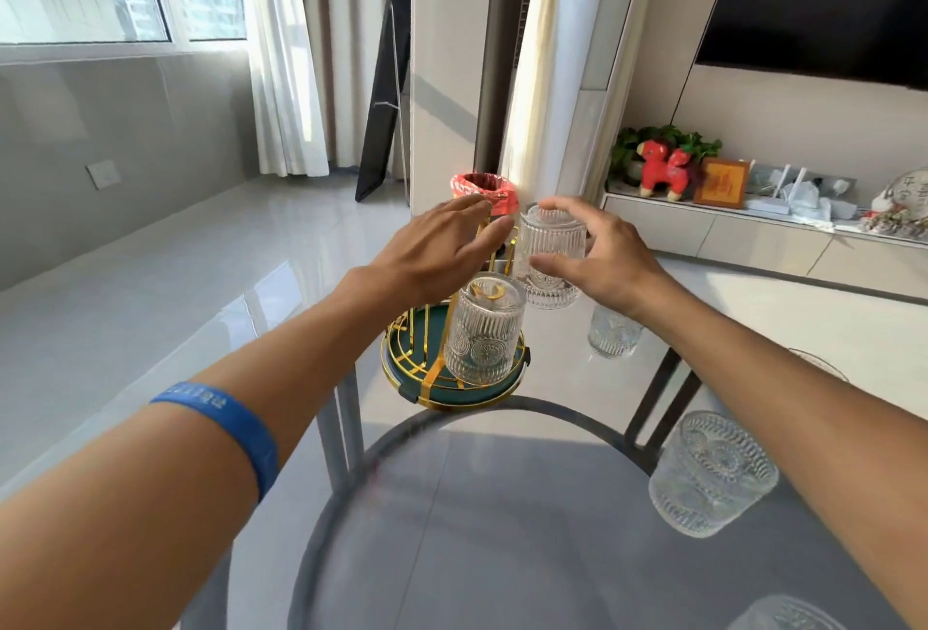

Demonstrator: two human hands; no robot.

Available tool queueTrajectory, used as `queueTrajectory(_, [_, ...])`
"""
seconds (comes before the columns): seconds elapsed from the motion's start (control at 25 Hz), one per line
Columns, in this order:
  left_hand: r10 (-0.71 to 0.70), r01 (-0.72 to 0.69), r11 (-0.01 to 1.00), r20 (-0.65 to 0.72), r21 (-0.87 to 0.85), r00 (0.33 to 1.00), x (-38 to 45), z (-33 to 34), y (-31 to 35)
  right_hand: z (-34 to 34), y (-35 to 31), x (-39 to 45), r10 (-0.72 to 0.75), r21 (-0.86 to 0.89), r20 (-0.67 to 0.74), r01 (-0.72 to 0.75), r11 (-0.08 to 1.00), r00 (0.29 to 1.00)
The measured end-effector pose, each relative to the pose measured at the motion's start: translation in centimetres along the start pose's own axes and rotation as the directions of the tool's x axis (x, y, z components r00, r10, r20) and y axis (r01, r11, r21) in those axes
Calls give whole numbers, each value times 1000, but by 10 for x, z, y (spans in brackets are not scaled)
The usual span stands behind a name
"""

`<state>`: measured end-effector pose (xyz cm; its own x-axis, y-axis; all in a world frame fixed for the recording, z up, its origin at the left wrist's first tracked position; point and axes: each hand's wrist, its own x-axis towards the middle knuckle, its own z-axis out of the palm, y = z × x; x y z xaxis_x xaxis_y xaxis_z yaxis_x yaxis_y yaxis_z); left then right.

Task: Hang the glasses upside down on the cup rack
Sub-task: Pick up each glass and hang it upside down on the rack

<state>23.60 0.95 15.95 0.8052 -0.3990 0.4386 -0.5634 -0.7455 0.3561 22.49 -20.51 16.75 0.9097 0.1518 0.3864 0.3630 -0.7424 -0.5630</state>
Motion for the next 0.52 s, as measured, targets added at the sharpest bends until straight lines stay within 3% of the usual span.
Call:
queueTrajectory(0.24, [0, -1, 1000, -43, -10, 999, -4, 6, -9, 23, 26, -7, 49, -35, 168, -44, 998, 985])
queueTrajectory(0.52, [3, -8, 997, -61, -83, 998, -2, 7, -6, 30, 36, -10, 90, 23, 199, -96, 995, 976])
